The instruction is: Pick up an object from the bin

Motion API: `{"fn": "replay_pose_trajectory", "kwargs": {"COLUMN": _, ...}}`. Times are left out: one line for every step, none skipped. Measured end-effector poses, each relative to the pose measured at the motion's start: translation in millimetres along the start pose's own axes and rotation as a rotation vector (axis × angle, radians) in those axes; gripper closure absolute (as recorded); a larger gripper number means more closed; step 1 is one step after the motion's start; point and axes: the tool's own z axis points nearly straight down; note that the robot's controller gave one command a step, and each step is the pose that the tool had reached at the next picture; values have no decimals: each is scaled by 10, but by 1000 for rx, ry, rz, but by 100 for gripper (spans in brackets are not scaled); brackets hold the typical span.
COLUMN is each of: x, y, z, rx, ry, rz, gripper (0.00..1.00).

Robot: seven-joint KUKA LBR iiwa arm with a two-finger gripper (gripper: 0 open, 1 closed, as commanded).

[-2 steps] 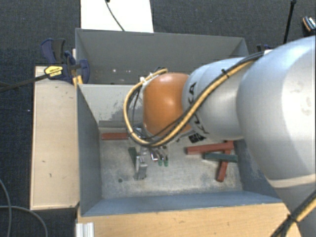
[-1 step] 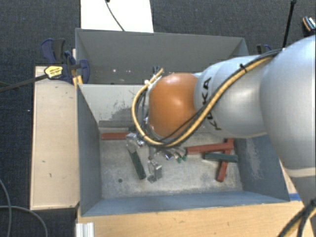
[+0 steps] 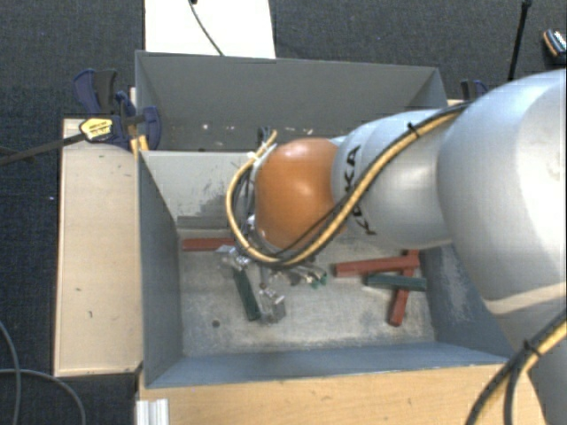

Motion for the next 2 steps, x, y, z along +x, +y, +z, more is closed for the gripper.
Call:
{"fn": "replay_pose_trajectory", "kwargs": {"x": -21, "y": -5, "z": -11, "rx": 2, "ry": -7, "rz": -318, "gripper": 0}}
{"fn": "replay_pose_trajectory", "kwargs": {"x": -20, "y": -1, "z": -10, "rx": 1, "ry": -6, "rz": -312, "gripper": 100}}
